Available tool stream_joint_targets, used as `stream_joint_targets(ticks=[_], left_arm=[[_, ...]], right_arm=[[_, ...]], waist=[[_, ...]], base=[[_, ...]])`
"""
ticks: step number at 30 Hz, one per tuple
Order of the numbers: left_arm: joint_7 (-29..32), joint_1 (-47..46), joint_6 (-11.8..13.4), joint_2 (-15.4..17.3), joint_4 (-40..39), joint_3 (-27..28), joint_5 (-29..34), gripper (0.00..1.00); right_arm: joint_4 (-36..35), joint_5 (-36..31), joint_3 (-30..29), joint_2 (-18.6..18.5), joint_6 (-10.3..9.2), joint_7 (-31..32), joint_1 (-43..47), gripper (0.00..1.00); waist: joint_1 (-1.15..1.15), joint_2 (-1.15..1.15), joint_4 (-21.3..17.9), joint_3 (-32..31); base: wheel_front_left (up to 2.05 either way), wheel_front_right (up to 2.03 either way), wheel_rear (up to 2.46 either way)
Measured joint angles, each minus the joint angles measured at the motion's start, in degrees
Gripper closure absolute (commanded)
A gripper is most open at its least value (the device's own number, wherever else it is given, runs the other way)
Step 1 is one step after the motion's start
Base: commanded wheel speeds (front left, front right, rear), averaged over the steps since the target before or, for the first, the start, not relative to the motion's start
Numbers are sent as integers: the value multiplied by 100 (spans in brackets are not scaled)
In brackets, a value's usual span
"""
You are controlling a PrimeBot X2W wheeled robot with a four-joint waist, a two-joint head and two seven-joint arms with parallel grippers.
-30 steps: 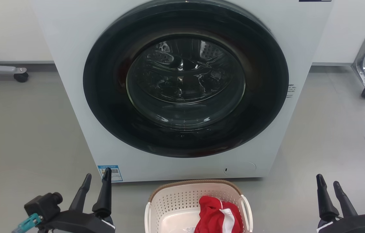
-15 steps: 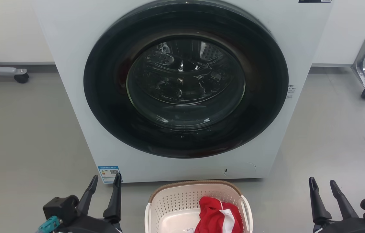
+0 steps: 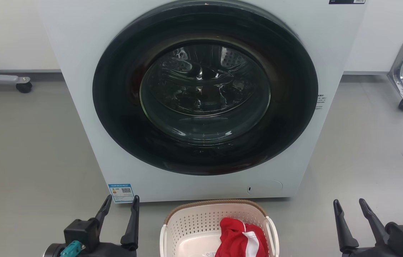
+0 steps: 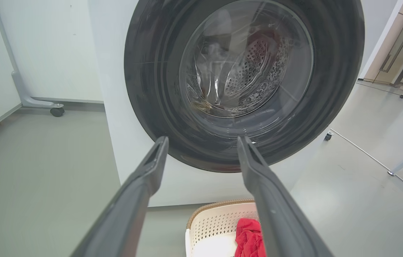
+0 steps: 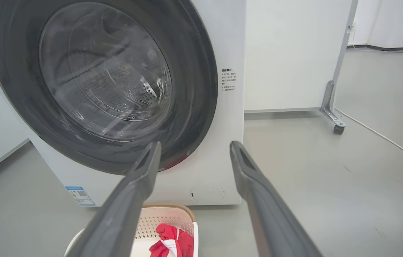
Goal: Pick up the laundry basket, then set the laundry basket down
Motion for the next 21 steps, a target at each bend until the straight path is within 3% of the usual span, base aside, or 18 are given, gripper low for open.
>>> stream_joint_targets(ticks=[7, 21], left_arm=[[-16, -1, 119, 7, 40, -68, 349, 0], [62, 0, 120, -85, 96, 103, 349, 0]], right_arm=[[27, -374, 115, -49, -55, -123, -2, 0], [111, -356, 97, -54, -57, -124, -3, 0]], waist=[[0, 0, -2, 2], [0, 0, -3, 33]], base=[[0, 0, 0], [0, 0, 0]])
